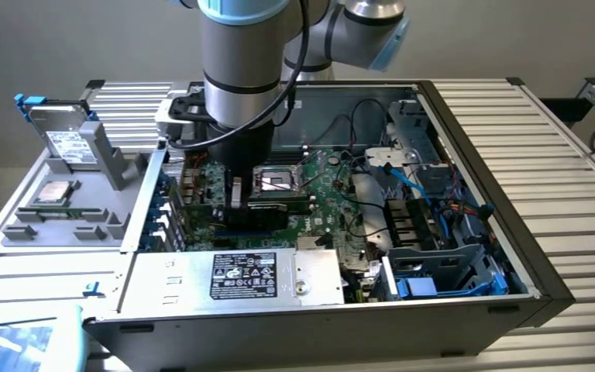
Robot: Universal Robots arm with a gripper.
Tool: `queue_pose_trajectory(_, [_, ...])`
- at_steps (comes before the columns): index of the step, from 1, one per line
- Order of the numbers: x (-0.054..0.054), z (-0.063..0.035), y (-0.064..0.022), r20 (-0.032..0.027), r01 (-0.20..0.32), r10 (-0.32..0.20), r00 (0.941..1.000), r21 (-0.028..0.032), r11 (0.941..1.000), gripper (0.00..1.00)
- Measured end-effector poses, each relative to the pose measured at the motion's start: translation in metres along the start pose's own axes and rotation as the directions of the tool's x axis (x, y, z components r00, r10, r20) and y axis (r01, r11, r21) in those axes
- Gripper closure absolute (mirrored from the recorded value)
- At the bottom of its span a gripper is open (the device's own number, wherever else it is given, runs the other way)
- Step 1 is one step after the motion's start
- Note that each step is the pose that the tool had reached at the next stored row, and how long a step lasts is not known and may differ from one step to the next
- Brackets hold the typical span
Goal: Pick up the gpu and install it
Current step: 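Insert the gpu into the slot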
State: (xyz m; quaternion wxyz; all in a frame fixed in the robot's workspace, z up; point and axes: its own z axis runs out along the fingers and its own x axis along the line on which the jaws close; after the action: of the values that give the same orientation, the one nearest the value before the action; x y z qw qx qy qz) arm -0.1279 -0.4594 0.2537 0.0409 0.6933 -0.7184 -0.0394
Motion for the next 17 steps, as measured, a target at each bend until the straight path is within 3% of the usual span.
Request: queue_pose_trajectory(17, [0.0001, 0.0036, 0.0006, -0.0009, 0.0, 0.0, 1.0, 0.0, 1.0, 0.73])
